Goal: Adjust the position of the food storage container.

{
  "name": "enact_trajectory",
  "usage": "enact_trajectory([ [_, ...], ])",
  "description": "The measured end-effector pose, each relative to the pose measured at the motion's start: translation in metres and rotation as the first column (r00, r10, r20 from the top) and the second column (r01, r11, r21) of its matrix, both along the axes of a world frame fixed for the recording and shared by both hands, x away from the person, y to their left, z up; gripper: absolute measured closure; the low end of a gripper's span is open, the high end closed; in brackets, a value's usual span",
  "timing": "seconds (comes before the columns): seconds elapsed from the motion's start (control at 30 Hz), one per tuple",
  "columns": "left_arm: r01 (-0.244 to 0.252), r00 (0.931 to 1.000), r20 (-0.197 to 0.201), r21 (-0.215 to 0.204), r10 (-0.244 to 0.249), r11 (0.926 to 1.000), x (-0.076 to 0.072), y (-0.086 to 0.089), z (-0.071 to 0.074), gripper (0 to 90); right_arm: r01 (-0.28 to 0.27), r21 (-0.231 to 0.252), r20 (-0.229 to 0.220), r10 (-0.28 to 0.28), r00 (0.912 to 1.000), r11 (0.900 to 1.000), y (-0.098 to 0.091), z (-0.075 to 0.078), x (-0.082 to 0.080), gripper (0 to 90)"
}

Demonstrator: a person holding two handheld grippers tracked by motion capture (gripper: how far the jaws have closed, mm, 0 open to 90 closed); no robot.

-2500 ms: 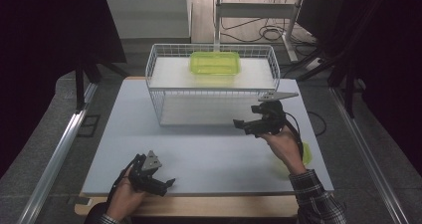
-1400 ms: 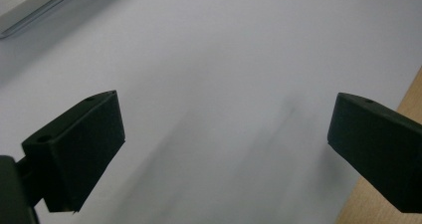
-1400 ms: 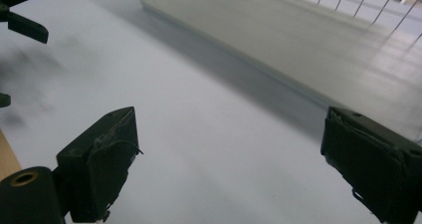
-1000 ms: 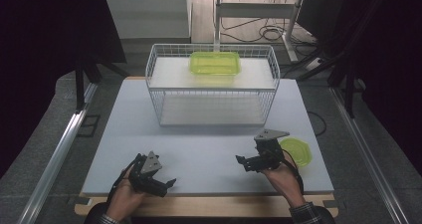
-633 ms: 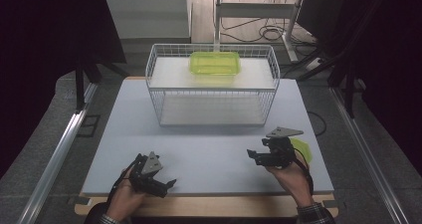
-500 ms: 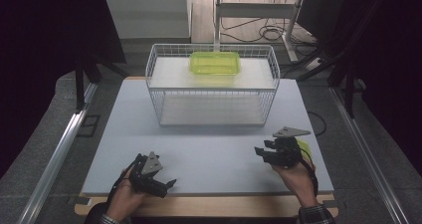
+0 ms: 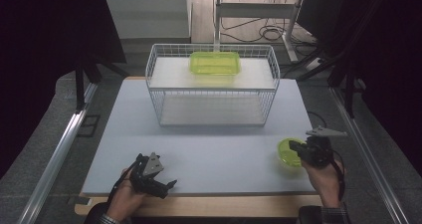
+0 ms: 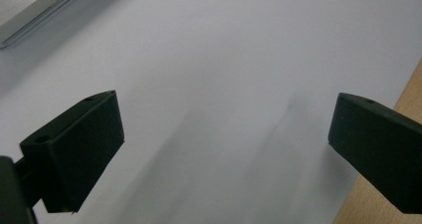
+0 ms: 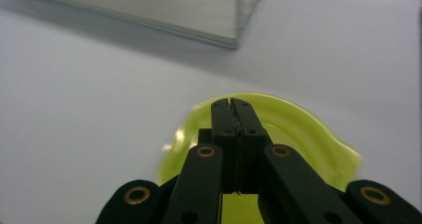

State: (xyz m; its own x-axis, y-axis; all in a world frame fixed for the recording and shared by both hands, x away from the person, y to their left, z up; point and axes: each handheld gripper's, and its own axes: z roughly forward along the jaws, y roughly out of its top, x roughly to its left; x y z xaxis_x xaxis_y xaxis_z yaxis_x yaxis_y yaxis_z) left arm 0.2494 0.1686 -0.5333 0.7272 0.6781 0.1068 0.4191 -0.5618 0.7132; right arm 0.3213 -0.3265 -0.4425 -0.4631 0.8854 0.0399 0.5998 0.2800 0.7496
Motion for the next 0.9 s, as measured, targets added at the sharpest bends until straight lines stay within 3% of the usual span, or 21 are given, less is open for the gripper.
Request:
enact_trajectory([
  [0.27,-0.001,1.0,0.002,0.005,0.0,1.0,0.0,0.0,0.0,0.8,0.095,-0.003,-0.002,-0.095,0.9954,0.9954,-0.032,-0.004,0.0,89.0],
  [0.47,-0.001,1.0,0.006,0.008,0.001,1.0,0.0,0.0,0.0,0.7,0.17,-0.02,-0.02,-0.17,0.9852,0.9853,-0.054,-0.013,0.001,89.0],
  [0.67,0.0,1.0,0.006,0.015,0.0,0.9999,0.0,0.0,-0.001,0.7,0.19,-0.029,-0.039,-0.191,0.9809,0.9814,-0.061,-0.019,0.004,89.0],
  [0.9,0.0,1.0,0.006,0.019,0.0,0.9998,0.0,-0.001,-0.001,0.7,0.177,-0.035,-0.064,-0.179,0.9819,0.9837,-0.057,-0.025,0.006,88.8],
])
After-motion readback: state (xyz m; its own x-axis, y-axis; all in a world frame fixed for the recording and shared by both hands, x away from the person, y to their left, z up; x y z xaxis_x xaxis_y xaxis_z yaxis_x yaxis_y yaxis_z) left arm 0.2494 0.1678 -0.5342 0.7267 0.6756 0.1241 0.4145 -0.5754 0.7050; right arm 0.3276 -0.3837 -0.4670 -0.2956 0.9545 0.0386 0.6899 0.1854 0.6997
